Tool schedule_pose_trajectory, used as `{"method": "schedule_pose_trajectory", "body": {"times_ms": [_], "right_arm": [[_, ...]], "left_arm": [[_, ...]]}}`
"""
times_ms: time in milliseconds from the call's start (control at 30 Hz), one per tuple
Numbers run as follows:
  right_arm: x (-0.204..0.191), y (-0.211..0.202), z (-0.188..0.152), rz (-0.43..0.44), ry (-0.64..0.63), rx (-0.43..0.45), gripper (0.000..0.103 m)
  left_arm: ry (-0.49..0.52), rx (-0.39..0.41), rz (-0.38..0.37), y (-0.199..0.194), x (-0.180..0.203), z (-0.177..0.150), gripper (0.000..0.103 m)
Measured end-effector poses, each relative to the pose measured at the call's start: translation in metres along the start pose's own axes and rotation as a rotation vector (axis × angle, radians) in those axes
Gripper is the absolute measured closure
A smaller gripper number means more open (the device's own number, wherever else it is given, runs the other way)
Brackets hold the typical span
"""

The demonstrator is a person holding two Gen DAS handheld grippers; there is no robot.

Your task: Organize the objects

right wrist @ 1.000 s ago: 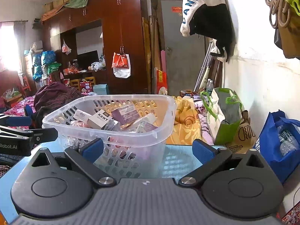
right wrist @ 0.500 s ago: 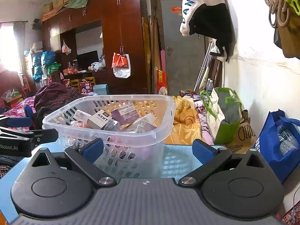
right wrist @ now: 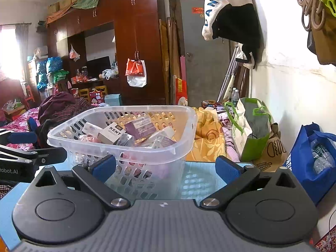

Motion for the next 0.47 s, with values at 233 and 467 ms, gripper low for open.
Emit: {"method": "schedule_pose_trajectory", "body": {"times_ms": [233,467], "right_arm": [[0.0001,-0.0004,0.0006,0.0,0.001,0.002,0.0],[-0.0003,-0.0002,0.0008,0.0,-0.003,-0.001,0.0]], "left_arm": [[-0.007,-0.001,0.007,0.0029,-0.0023,0.0004,0.0],[0.018,0.013,0.033,0.0025,-0.0004,-0.0002,0.0]]}}
Point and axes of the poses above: each gripper's, at about its wrist camera, not at the fingertips, and y roughly the way its jaws point, x to its right, z to its top, the point moved 8 cm from there along y, roughly the way its jaws point, and after that the axes turned 2 degrees about y, right-handed, at the moved point
